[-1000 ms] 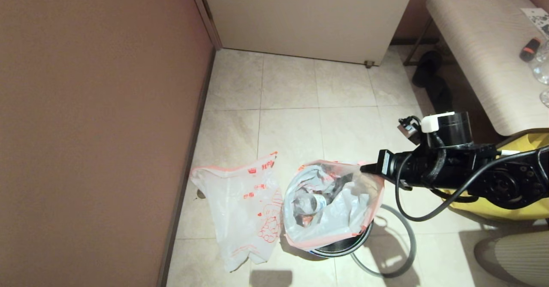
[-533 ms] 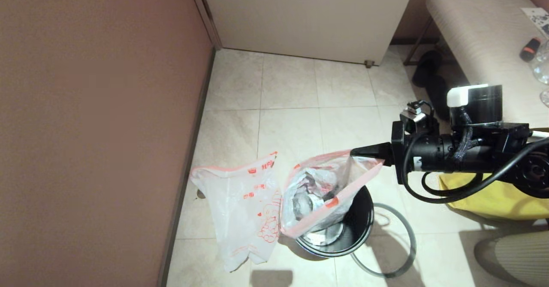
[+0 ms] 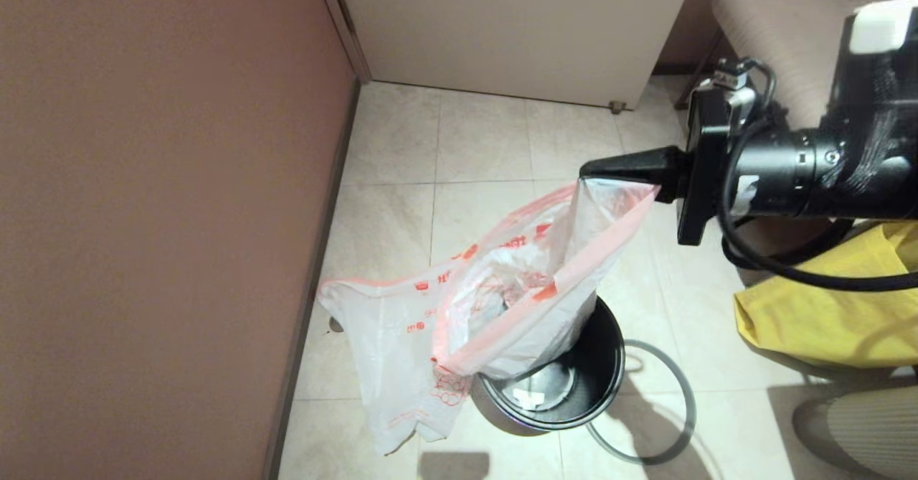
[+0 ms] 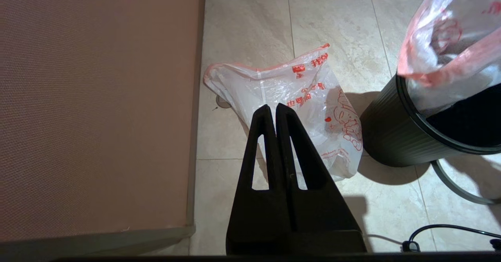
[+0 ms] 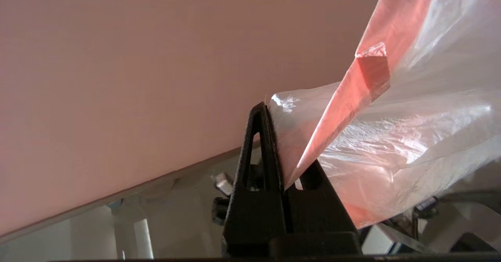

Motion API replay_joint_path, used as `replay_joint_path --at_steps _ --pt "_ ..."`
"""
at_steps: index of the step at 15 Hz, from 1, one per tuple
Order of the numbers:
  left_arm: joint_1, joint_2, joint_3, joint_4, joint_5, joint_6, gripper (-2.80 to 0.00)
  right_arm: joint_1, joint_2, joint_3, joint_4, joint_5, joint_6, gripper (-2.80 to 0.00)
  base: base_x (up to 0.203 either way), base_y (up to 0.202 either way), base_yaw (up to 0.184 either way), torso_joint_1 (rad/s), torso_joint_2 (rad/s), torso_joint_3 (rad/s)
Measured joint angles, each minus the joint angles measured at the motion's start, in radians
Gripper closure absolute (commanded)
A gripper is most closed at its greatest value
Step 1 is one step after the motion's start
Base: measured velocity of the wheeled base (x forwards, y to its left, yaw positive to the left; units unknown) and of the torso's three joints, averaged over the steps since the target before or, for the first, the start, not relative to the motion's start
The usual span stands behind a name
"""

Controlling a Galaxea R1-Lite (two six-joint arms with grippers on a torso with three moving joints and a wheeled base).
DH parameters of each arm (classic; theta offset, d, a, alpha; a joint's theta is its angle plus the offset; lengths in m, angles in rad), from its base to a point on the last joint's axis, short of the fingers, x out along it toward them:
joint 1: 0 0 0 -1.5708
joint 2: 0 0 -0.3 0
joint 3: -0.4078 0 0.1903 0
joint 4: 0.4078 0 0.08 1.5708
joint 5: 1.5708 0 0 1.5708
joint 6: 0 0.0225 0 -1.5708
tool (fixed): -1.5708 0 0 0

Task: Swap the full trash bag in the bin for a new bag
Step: Place the trash bag on the floor

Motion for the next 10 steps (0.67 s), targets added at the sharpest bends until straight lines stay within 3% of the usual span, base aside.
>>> replay_joint_path --at_steps 3,6,10 --pt "0.000 0.000 0.000 0.000 0.000 0.000 0.00 -0.058 -0.044 -0.170 0.107 -0.002 -0.005 0.00 0.000 0.000 0.000 0.000 0.00 0.000" --pt "0.000 0.000 0.000 0.000 0.000 0.000 0.00 -0.219 -0.068 -0.348 0.217 -0.003 -0.056 0.00 0.000 0.000 0.000 0.000 0.00 0.000" --pt "0.000 0.000 0.000 0.000 0.000 0.000 0.00 -0.415 -0.041 -0.481 0.233 0.001 -0.110 0.00 0.000 0.000 0.000 0.000 0.00 0.000"
